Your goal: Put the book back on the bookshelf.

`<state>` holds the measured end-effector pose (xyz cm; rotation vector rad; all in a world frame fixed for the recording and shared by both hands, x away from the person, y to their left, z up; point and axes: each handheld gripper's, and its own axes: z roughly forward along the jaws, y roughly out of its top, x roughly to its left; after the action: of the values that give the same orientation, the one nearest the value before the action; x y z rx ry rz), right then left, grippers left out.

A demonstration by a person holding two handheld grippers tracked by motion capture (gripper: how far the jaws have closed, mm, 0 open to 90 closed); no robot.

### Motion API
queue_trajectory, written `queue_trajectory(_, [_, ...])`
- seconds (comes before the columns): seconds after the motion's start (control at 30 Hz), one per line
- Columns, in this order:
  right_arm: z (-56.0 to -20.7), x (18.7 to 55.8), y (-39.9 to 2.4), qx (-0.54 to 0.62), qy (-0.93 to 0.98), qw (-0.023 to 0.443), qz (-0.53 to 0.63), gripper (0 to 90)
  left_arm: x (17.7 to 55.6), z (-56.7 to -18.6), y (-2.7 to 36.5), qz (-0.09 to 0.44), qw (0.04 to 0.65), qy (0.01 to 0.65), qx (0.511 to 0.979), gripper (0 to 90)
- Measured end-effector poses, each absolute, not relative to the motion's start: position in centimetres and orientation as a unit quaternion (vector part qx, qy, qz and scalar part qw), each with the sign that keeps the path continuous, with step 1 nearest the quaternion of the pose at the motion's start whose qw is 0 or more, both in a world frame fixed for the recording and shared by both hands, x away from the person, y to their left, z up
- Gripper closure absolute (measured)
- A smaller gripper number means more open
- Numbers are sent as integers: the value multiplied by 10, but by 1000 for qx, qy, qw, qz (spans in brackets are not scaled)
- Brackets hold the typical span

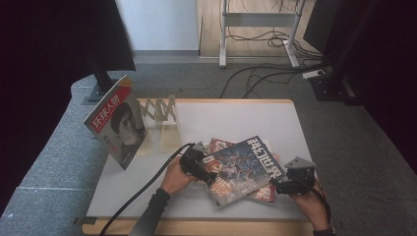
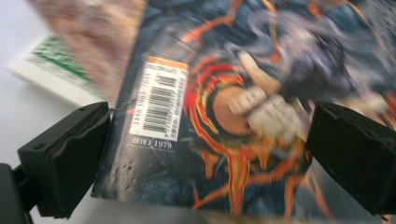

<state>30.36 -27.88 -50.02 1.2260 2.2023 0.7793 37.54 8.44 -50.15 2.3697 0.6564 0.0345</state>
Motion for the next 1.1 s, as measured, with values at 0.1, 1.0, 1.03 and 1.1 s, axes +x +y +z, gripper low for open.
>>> queue_trajectory(0.1, [-501,320,-287,472,796,242,291,12,366,-499,80,36,329,246,911,2])
queue_trajectory(1.0, [-491,310,-287,473,795,181,334,52,359,-495,136,33,354,219,909,668])
queue_trajectory(1.03, [-492,309,-287,474,795,174,335,52,358,-494,135,36,349,218,911,672])
queue_trajectory(1.1, [-492,309,-288,476,795,171,335,52,359,-494,135,38,346,217,912,673])
